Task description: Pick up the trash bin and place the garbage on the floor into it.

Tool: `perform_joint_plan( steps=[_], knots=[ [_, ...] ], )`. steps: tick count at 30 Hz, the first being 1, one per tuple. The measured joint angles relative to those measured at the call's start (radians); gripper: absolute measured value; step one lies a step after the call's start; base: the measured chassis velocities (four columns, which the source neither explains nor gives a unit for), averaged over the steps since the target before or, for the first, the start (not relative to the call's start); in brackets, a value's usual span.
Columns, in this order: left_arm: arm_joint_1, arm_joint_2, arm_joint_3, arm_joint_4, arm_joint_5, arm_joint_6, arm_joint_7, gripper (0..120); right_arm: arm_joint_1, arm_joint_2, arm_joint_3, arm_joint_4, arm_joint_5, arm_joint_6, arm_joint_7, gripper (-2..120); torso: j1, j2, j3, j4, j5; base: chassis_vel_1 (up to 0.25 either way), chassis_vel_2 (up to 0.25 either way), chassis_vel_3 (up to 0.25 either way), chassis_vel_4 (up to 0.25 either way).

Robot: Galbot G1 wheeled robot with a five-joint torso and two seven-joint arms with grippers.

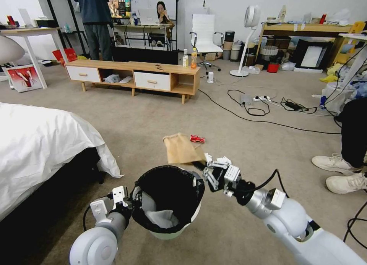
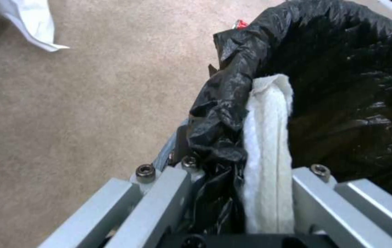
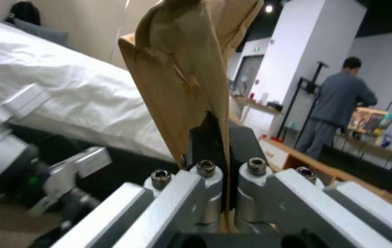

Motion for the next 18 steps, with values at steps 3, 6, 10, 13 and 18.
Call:
perform_joint_plan(
  steps=[3, 6, 10, 13, 18],
  knots=[
    [-0.015, 0.001, 0.006, 0.015, -0.005, -0.011, 0.009, 7, -0.008, -0.002, -0.023, -0.005, 0.001, -0.001, 0.001, 0, 0.000, 0.000, 0.000, 0.0000, 0.0000, 0.000, 0.000, 0.000, 0.000],
    [-0.031, 0.000, 0.020, 0.031, -0.008, -0.024, 0.019, 7, -0.015, -0.002, -0.055, -0.016, 0.000, -0.003, 0.002, 0, 0.000, 0.000, 0.000, 0.0000, 0.0000, 0.000, 0.000, 0.000, 0.000],
    [-0.040, -0.002, 0.030, 0.041, -0.008, -0.033, 0.025, 7, -0.018, -0.002, -0.072, -0.024, -0.001, -0.003, 0.002, 0, 0.000, 0.000, 0.000, 0.0000, 0.0000, 0.000, 0.000, 0.000, 0.000],
    [-0.056, -0.004, 0.043, 0.058, -0.005, -0.048, 0.037, 7, -0.029, -0.003, -0.094, -0.035, -0.002, -0.006, 0.003, 0, 0.000, 0.000, 0.000, 0.0000, 0.0000, 0.000, 0.000, 0.000, 0.000],
    [-0.064, -0.006, 0.051, 0.061, -0.007, -0.053, 0.041, 7, -0.038, -0.006, -0.102, -0.048, -0.001, -0.006, 0.004, 0, 0.000, 0.000, 0.000, 0.0000, 0.0000, 0.000, 0.000, 0.000, 0.000]
  ],
)
